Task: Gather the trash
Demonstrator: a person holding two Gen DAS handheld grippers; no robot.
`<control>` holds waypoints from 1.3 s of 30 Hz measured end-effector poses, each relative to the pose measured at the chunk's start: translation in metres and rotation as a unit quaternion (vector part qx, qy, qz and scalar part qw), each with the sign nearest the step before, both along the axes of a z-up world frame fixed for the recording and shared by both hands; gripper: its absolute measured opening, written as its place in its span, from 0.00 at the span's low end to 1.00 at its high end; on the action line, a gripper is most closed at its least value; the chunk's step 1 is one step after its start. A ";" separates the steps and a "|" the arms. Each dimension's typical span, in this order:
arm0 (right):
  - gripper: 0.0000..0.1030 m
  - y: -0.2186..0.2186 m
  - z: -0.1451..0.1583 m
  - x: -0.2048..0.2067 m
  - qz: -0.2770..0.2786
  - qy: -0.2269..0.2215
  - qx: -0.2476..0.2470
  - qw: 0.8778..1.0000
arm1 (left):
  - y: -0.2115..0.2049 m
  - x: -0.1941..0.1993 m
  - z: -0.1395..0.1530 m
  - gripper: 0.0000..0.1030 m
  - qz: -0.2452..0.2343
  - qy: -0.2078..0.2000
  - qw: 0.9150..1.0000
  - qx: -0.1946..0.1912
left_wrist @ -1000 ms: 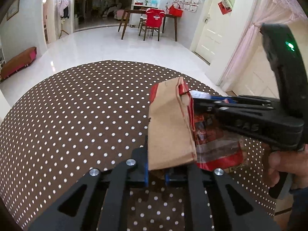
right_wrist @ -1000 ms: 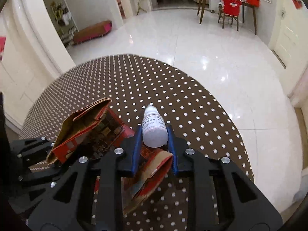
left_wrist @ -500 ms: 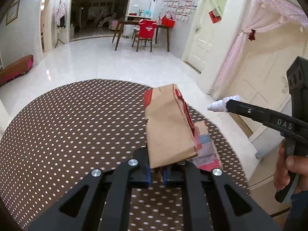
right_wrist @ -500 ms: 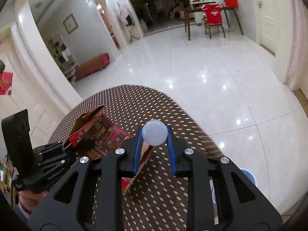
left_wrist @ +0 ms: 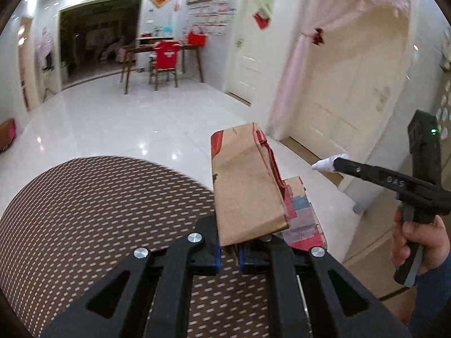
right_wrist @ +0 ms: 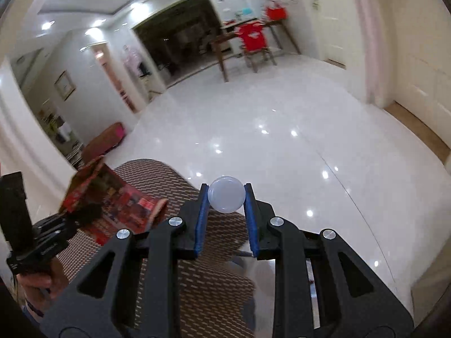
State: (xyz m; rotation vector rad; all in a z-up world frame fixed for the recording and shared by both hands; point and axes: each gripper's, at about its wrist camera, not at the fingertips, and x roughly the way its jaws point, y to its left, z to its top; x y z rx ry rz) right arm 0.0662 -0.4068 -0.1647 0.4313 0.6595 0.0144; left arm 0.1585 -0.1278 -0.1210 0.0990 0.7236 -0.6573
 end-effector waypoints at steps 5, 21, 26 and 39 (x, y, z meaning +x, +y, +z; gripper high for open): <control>0.24 -0.035 -0.036 -0.008 -0.032 0.038 0.018 0.999 | -0.054 0.002 -0.011 0.08 -0.033 0.009 0.999 0.025; 0.78 -0.126 -0.090 -0.040 -0.128 0.074 0.100 0.984 | -0.194 0.017 -0.095 0.08 -0.112 0.065 0.979 0.159; 0.83 -0.133 -0.077 -0.051 -0.142 0.056 0.097 0.983 | -0.225 0.022 -0.120 0.25 -0.125 0.085 0.969 0.196; 0.94 -0.101 -0.055 -0.038 -0.148 0.067 0.062 0.985 | -0.168 0.011 -0.070 0.91 -0.069 0.052 0.990 0.111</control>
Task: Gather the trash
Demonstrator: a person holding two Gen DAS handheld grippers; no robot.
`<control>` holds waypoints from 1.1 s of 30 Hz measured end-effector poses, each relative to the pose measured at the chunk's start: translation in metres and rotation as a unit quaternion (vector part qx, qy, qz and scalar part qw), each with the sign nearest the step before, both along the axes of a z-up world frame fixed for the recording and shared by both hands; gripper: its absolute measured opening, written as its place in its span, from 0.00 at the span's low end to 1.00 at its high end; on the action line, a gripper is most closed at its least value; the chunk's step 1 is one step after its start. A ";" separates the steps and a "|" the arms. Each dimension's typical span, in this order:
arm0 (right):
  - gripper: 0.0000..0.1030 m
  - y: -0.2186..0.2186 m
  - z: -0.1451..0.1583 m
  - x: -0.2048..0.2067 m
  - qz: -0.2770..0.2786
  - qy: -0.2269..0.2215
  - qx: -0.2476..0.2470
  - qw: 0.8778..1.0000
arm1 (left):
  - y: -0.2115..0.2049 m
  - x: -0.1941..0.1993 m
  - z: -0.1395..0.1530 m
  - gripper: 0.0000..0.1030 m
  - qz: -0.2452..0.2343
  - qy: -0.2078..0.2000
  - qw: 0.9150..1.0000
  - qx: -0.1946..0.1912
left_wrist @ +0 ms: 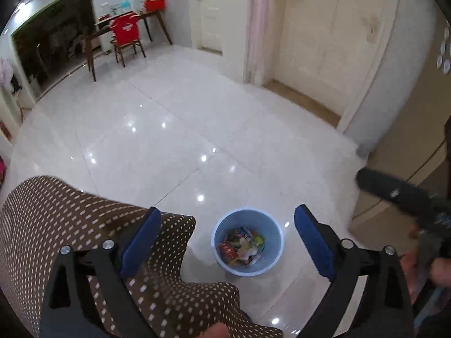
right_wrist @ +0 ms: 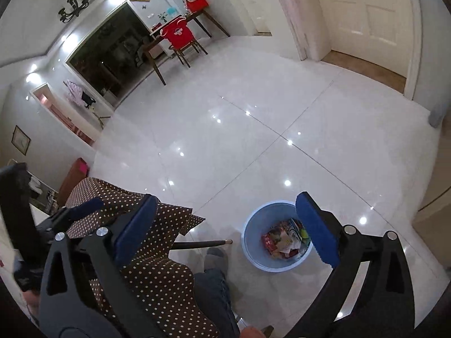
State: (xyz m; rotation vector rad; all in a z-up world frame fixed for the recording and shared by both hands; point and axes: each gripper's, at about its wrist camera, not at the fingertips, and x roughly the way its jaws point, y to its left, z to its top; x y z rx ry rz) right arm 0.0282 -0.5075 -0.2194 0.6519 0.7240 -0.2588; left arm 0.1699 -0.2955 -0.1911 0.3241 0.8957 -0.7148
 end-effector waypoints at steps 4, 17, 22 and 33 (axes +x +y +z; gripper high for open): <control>0.94 0.020 0.018 -0.001 0.005 -0.004 -0.022 1.000 | 0.024 -0.012 0.027 0.91 0.022 -0.014 0.999 -0.033; 0.94 0.132 0.142 -0.016 0.063 -0.078 -0.128 0.987 | 0.150 -0.067 0.120 0.92 0.136 -0.143 0.977 -0.077; 0.94 0.181 0.175 -0.023 0.096 -0.110 -0.157 0.977 | 0.199 -0.092 0.148 0.94 0.188 -0.209 0.957 -0.069; 0.94 0.273 0.227 -0.047 0.135 -0.164 -0.227 0.950 | 0.286 -0.143 0.205 0.94 0.262 -0.260 0.922 -0.115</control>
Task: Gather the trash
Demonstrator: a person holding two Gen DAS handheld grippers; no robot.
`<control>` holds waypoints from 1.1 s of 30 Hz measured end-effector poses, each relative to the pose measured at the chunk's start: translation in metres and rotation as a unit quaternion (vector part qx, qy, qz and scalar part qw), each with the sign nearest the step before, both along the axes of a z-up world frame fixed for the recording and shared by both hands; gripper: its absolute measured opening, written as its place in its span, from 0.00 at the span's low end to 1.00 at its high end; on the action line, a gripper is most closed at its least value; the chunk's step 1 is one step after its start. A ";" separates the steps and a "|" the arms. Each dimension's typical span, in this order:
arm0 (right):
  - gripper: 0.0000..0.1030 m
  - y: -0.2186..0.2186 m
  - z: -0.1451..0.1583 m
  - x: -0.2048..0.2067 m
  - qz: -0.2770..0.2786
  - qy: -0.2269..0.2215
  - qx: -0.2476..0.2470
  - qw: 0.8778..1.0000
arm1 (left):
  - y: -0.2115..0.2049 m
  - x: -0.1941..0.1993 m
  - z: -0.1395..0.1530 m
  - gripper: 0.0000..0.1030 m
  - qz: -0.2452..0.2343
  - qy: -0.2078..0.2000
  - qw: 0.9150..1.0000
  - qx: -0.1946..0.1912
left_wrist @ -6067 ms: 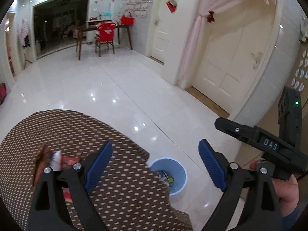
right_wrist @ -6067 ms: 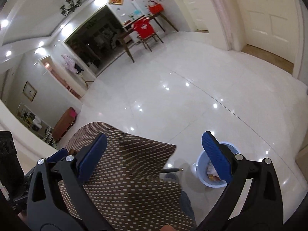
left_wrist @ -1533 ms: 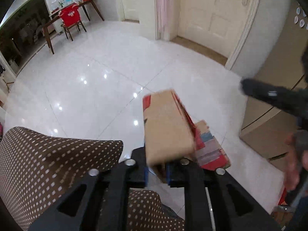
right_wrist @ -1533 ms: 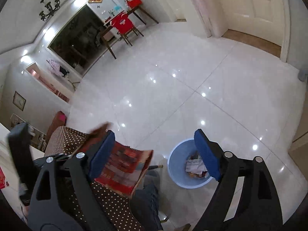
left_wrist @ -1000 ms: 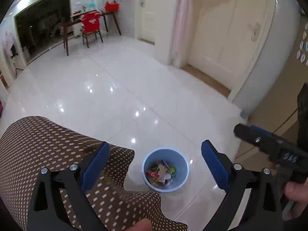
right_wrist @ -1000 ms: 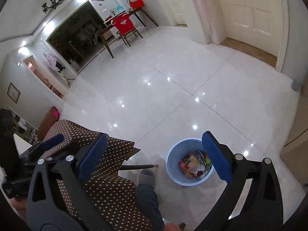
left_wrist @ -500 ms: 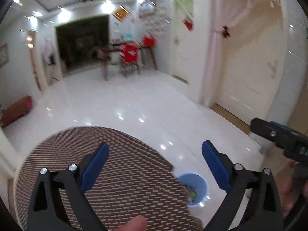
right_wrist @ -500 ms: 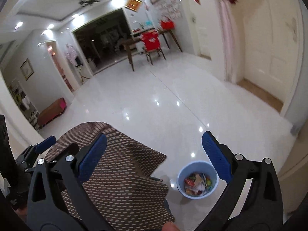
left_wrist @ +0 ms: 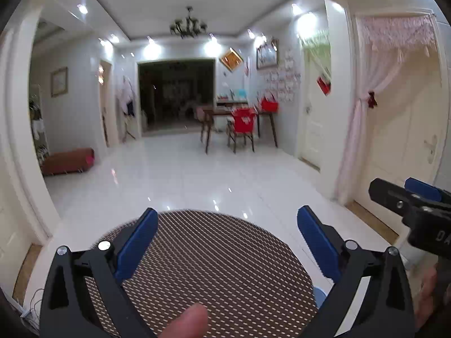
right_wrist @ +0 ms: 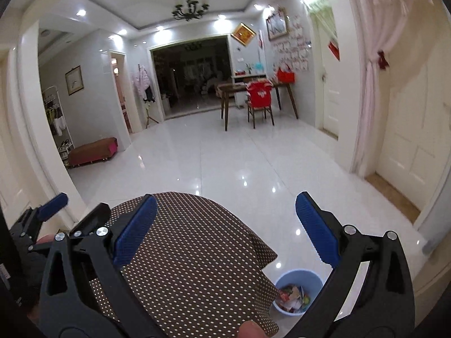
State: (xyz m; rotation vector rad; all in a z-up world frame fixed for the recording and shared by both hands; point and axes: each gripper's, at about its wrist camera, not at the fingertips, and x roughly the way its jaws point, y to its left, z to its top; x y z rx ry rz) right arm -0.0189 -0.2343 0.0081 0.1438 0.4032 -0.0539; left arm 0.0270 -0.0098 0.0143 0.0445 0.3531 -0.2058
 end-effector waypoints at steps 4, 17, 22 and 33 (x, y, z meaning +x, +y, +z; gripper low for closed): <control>0.94 0.019 0.011 -0.007 0.006 -0.017 -0.017 1.000 | 0.017 -0.014 0.013 0.94 0.006 -0.012 1.000 -0.017; 0.94 0.035 0.022 -0.009 0.001 -0.037 -0.038 0.999 | 0.027 -0.026 0.028 0.94 0.022 -0.019 0.999 -0.044; 0.94 0.032 0.022 -0.008 -0.001 -0.039 -0.038 0.999 | 0.026 -0.025 0.029 0.94 0.027 -0.019 0.998 -0.044; 0.94 0.036 0.021 -0.008 -0.006 -0.036 -0.043 0.998 | 0.031 -0.025 0.030 0.94 0.029 -0.024 0.998 -0.052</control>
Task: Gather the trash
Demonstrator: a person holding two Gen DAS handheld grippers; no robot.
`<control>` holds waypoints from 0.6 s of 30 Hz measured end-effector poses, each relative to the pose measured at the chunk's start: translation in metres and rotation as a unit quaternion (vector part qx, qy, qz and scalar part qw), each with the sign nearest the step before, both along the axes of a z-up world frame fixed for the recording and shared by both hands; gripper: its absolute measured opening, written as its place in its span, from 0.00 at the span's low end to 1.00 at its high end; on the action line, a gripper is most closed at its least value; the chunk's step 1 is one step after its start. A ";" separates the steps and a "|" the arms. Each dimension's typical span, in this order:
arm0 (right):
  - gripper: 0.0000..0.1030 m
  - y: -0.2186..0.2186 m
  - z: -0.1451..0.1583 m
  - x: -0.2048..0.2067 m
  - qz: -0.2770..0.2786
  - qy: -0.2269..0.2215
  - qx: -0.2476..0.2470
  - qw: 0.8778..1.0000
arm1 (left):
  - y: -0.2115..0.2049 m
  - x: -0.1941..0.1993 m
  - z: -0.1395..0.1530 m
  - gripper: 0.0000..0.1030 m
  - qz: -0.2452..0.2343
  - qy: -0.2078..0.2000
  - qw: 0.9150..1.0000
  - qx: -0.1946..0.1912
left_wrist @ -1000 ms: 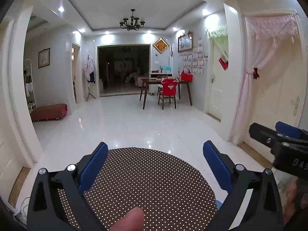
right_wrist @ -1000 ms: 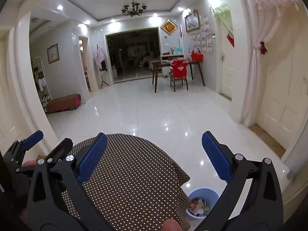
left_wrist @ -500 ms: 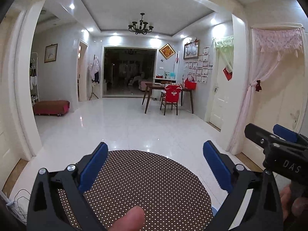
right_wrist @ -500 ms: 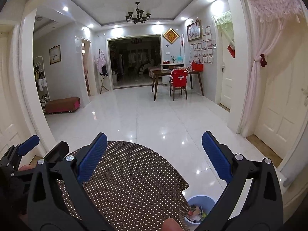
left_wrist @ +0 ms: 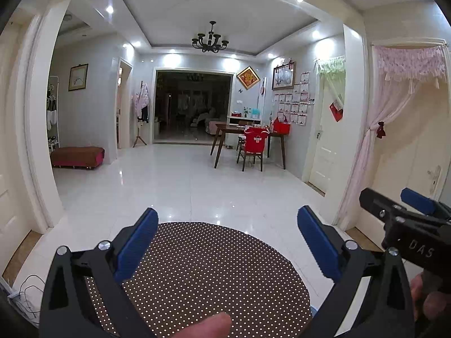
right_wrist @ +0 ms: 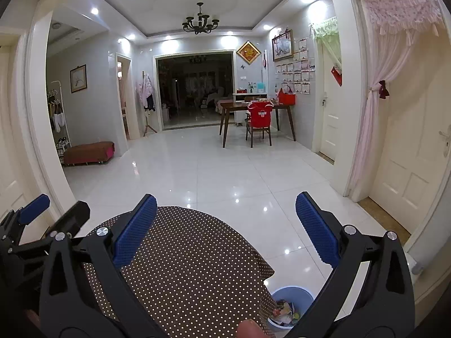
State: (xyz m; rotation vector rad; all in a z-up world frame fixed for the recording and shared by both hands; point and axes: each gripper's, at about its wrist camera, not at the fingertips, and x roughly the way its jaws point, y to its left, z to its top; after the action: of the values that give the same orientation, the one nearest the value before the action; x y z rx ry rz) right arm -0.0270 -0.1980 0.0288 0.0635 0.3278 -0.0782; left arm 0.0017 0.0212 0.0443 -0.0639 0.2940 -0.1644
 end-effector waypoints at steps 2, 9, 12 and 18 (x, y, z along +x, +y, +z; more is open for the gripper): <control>0.94 -0.001 0.000 0.000 0.000 -0.001 0.001 1.000 | -0.006 -0.003 -0.004 0.94 0.000 -0.001 1.000 0.001; 0.94 0.000 -0.001 0.001 0.000 0.001 0.000 1.000 | -0.005 -0.004 -0.004 0.95 0.004 -0.006 1.000 0.004; 0.94 0.000 -0.003 0.000 0.000 0.002 0.002 1.000 | -0.004 -0.002 -0.004 0.95 0.006 -0.007 1.000 0.006; 0.94 0.001 -0.005 0.000 -0.001 0.001 0.005 1.000 | -0.004 -0.001 -0.005 0.95 0.009 -0.006 1.000 0.009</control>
State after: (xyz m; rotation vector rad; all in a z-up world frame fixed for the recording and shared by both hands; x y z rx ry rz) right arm -0.0272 -0.1971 0.0240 0.0731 0.3303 -0.0793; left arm 0.0006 0.0174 0.0396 -0.0472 0.2832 -0.1444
